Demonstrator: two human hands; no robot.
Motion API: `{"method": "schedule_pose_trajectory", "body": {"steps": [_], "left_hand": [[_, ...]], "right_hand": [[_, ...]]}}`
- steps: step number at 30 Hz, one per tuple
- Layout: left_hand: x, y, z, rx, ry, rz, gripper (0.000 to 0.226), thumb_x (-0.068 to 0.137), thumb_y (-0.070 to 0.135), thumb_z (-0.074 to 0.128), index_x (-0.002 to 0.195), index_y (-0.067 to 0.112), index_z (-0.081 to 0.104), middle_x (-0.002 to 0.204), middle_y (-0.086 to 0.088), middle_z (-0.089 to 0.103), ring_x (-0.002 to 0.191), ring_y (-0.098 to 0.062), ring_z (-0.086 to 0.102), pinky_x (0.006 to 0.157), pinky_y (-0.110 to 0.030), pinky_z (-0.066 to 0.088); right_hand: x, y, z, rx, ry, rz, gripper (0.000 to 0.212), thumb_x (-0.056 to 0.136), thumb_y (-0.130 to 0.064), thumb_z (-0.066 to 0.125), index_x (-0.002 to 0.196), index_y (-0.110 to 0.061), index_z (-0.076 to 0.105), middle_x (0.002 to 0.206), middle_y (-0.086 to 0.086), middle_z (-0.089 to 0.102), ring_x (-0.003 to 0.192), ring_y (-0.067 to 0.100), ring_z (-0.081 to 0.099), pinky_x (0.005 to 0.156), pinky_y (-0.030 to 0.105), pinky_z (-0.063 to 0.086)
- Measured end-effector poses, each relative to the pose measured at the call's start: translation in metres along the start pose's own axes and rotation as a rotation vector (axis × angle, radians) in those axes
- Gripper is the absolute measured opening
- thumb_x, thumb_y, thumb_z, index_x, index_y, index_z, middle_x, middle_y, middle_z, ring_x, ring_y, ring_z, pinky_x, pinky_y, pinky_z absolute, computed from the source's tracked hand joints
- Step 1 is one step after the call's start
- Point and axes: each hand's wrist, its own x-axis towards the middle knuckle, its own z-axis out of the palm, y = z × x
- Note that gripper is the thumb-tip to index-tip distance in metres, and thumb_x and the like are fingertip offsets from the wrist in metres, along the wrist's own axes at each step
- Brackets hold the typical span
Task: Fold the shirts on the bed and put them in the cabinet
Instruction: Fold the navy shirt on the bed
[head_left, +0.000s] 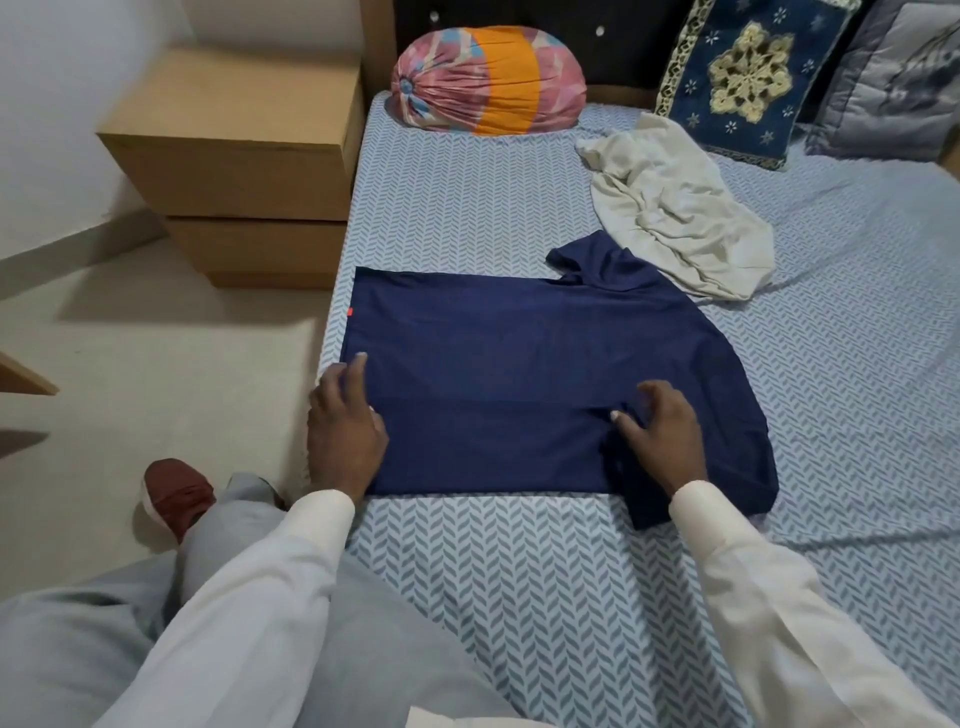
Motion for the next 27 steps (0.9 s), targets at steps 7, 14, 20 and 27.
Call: {"method": "schedule_pose_trajectory", "body": {"steps": [7,14,20,27], "left_hand": [[-0.052,0.096,0.034,0.032,-0.657,0.486,0.076,0.086,0.067,0.019,0.155,0.035,0.012,0.164,-0.008,0.003,0.151,-0.03,-0.001,0.12,-0.052,0.01],[-0.073,0.104,0.056,0.283,-0.792,0.495,0.115,0.049,0.085,-0.034,0.151,0.034,-0.02,0.158,-0.003,-0.029,0.145,-0.029,-0.027,0.115,-0.056,-0.016],[-0.076,0.103,0.057,0.232,-0.773,0.479,0.104,0.051,0.086,-0.034,0.142,0.036,-0.031,0.152,0.0,-0.036,0.144,-0.026,-0.03,0.112,-0.053,-0.021],[-0.077,0.103,0.059,0.251,-0.764,0.484,0.098,0.058,0.086,-0.028,0.142,0.036,-0.032,0.156,-0.001,-0.033,0.141,-0.024,-0.034,0.11,-0.052,-0.024]], "right_hand": [[-0.093,0.022,-0.002,-0.273,-0.245,0.082,0.053,0.08,-0.046,0.069,0.117,-0.016,0.045,0.108,0.009,0.048,0.102,0.036,0.053,0.078,0.043,0.048],[-0.003,-0.004,-0.048,-0.328,-0.595,0.15,0.011,0.08,-0.026,0.066,0.085,-0.016,0.066,0.091,0.01,0.069,0.09,0.031,0.069,0.072,0.035,0.053],[0.095,-0.006,-0.125,0.262,0.24,0.121,0.026,0.082,-0.009,0.064,0.108,-0.011,0.06,0.091,0.001,0.064,0.081,0.018,0.061,0.081,0.027,0.046],[0.021,0.093,-0.119,-0.005,-0.252,0.274,0.047,0.072,-0.007,0.08,0.116,-0.007,0.063,0.102,0.006,0.061,0.097,0.027,0.063,0.078,0.023,0.039]]}}
